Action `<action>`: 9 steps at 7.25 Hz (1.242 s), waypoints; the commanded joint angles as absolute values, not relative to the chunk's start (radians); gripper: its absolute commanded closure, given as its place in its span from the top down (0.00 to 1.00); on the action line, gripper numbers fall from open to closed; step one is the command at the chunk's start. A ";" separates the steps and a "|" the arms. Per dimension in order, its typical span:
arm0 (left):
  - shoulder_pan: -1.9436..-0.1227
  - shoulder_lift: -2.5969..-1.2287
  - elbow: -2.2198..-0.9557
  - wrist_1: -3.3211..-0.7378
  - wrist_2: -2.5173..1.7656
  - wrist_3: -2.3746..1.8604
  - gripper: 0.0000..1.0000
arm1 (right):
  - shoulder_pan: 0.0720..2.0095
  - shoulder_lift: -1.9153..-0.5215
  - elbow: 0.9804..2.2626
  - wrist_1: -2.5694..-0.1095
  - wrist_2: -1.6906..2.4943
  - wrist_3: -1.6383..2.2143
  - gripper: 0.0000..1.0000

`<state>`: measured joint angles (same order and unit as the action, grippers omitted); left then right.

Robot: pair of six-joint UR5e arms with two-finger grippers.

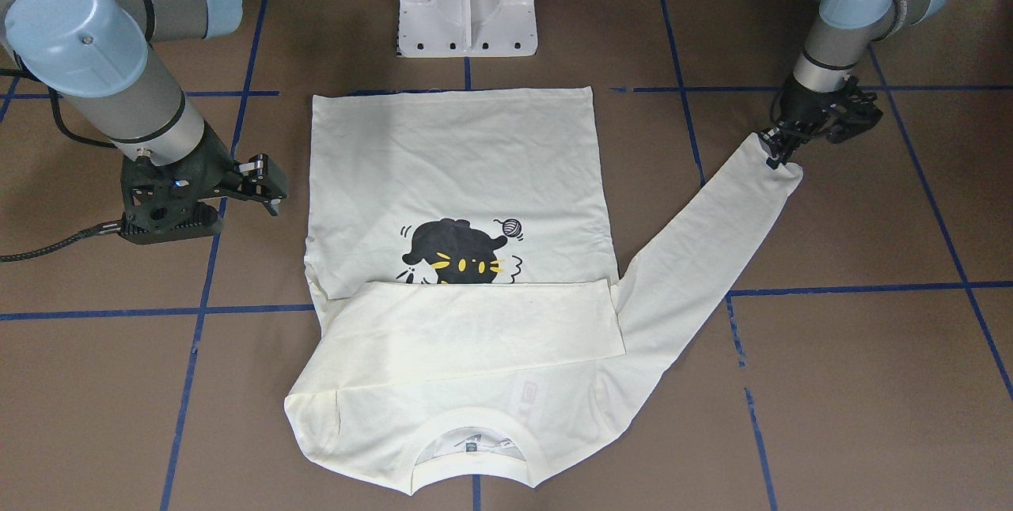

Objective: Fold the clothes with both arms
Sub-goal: 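Grasp the cuff of the sleeve nearest the left gripper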

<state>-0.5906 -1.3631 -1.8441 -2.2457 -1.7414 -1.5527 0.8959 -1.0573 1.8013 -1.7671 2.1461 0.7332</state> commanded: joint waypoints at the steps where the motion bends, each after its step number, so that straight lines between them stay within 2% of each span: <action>1: -0.591 -1.364 -1.850 -2.246 -1.747 -1.552 0.00 | 0.896 -1.061 1.801 -1.767 2.146 0.730 1.00; 3: -0.597 -1.362 -1.969 -2.170 -1.772 -1.543 0.00 | 0.903 -1.069 1.807 -1.767 2.148 0.729 1.00; 5: -0.626 -1.452 -2.026 -2.047 -1.832 -1.539 0.00 | 0.939 -1.112 1.816 -1.769 2.151 0.727 1.00; 6: -0.665 -1.548 -2.022 -1.972 -1.832 -1.495 0.00 | 0.962 -1.161 1.847 -1.769 2.151 0.724 1.00; 7: -0.720 -1.704 -2.011 -1.830 -1.830 -1.394 0.00 | 0.980 -1.217 1.885 -1.767 2.148 0.719 1.00; 9: -0.822 -2.022 -1.885 -1.646 -1.844 -1.349 0.00 | 1.021 -1.328 1.956 -1.758 2.145 0.710 1.00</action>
